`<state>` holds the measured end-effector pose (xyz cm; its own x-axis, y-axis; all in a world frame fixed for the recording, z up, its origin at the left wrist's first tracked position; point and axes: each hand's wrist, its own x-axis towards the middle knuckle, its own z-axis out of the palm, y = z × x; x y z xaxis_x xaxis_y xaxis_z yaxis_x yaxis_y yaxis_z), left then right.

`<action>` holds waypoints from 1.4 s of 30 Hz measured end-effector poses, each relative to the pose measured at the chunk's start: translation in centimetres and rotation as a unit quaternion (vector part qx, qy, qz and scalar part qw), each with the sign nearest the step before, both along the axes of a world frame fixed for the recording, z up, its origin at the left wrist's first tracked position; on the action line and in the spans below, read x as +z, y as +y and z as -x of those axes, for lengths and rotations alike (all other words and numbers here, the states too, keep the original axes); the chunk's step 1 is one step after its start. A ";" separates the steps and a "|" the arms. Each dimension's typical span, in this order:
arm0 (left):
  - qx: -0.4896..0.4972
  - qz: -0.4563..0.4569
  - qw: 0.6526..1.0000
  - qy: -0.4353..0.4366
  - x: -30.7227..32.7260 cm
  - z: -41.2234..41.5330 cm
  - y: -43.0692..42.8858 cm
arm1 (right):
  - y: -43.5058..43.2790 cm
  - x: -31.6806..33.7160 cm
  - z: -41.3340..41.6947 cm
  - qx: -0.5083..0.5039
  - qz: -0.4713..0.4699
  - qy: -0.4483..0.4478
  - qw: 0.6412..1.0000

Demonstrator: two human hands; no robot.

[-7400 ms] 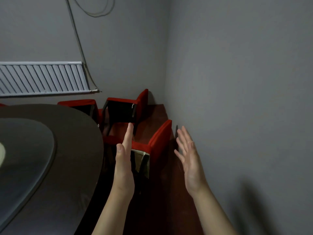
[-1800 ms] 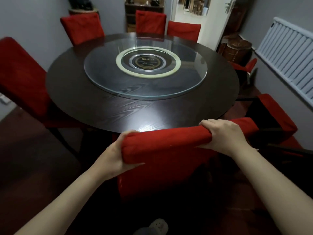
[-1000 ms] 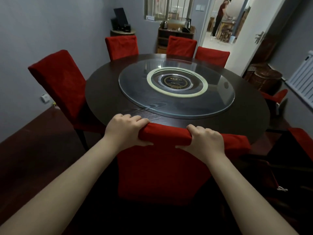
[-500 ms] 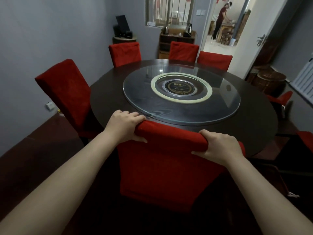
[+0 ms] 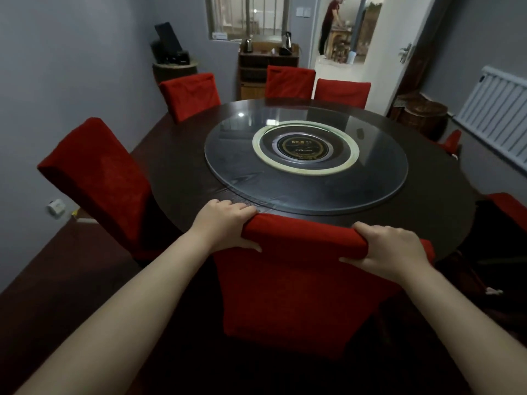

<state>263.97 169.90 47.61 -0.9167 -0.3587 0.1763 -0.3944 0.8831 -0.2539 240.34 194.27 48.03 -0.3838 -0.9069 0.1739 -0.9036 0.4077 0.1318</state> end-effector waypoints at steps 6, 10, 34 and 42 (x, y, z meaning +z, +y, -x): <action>-0.048 -0.005 0.999 -0.004 1.5 -2.8 -7.4 | -5.3 1.9 -5.7 -0.004 -0.006 0.030 1.000; -0.048 0.022 0.997 -0.052 2.5 -6.6 -12.0 | -10.0 2.7 -9.9 0.037 -0.013 0.042 0.998; -0.289 0.064 0.955 -0.025 3.9 -5.0 -20.5 | -12.0 1.8 -18.9 -0.136 0.009 0.043 0.990; -0.317 0.022 0.947 0.049 2.2 -4.5 -21.2 | -12.1 1.6 -17.5 -0.169 0.013 0.016 0.985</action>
